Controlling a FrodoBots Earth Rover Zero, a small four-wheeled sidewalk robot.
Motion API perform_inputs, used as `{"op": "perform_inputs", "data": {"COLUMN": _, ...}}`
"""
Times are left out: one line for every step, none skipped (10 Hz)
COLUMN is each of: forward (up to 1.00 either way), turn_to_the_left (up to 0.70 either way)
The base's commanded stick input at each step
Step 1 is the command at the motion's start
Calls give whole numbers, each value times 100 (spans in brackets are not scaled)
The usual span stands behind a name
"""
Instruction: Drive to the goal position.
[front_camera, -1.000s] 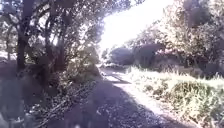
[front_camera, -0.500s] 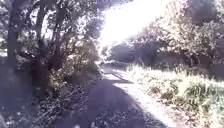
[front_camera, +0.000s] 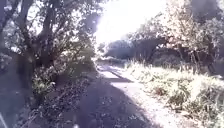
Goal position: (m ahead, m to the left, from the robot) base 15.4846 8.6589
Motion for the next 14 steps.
{"op": "perform_inputs", "data": {"forward": 70, "turn_to_the_left": -14}}
{"op": "perform_inputs", "data": {"forward": 70, "turn_to_the_left": -14}}
{"op": "perform_inputs", "data": {"forward": 70, "turn_to_the_left": -14}}
{"op": "perform_inputs", "data": {"forward": 70, "turn_to_the_left": 0}}
{"op": "perform_inputs", "data": {"forward": 70, "turn_to_the_left": 0}}
{"op": "perform_inputs", "data": {"forward": 70, "turn_to_the_left": 0}}
{"op": "perform_inputs", "data": {"forward": 70, "turn_to_the_left": 0}}
{"op": "perform_inputs", "data": {"forward": 70, "turn_to_the_left": 0}}
{"op": "perform_inputs", "data": {"forward": 70, "turn_to_the_left": 0}}
{"op": "perform_inputs", "data": {"forward": 70, "turn_to_the_left": 0}}
{"op": "perform_inputs", "data": {"forward": 70, "turn_to_the_left": 0}}
{"op": "perform_inputs", "data": {"forward": 70, "turn_to_the_left": 0}}
{"op": "perform_inputs", "data": {"forward": 70, "turn_to_the_left": 0}}
{"op": "perform_inputs", "data": {"forward": 70, "turn_to_the_left": 0}}
